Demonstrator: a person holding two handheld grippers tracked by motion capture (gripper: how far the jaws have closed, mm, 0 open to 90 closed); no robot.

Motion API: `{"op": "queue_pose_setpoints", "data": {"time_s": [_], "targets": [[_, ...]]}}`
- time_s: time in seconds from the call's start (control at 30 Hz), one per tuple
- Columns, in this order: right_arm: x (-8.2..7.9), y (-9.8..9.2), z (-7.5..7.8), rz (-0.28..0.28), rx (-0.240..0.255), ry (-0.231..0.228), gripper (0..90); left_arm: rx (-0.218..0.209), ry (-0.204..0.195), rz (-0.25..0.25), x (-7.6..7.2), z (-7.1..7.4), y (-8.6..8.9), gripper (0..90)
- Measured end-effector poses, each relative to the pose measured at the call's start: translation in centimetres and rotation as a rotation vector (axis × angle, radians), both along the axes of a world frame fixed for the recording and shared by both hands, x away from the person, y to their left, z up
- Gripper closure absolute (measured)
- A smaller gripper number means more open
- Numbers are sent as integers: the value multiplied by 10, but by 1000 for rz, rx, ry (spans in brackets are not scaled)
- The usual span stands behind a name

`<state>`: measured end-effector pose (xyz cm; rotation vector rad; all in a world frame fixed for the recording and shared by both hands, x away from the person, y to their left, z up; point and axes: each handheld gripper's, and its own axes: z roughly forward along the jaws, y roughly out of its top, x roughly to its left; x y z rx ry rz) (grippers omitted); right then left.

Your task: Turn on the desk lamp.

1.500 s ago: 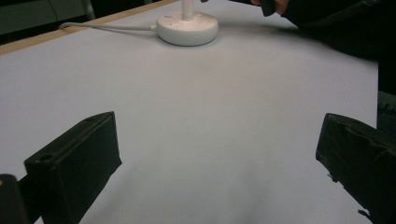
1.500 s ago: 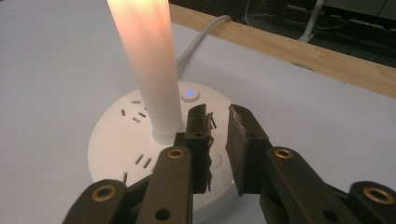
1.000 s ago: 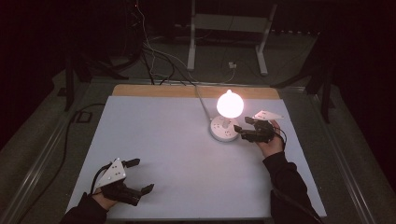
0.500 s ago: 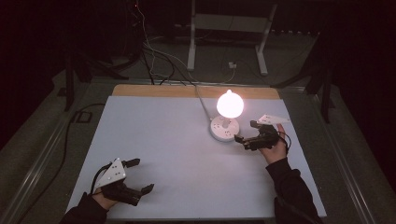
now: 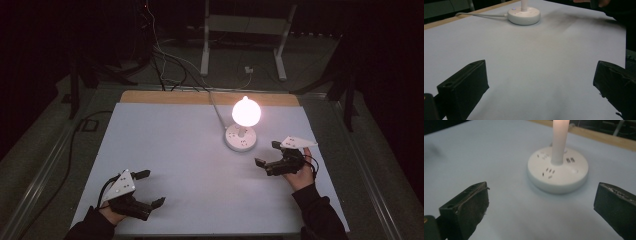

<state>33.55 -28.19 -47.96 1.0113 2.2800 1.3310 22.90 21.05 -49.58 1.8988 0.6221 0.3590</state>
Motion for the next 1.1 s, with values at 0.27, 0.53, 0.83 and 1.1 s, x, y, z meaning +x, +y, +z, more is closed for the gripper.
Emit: {"op": "queue_pose_setpoints", "data": {"time_s": [0.27,0.53,0.83,1.1], "targets": [[-24,-8,-7,-16,-28,14,0,5,-1,-3,0,0,0,2],[-47,-20,-15,-37,-25,37,0,9,-1,-5,-1,0,0,3],[-77,-37,-28,-65,-29,104,0,13,-3,-5,-1,0,-1,3],[-86,-48,-34,-118,-84,137,0,17,-2,-8,-1,0,-2,3]]}}
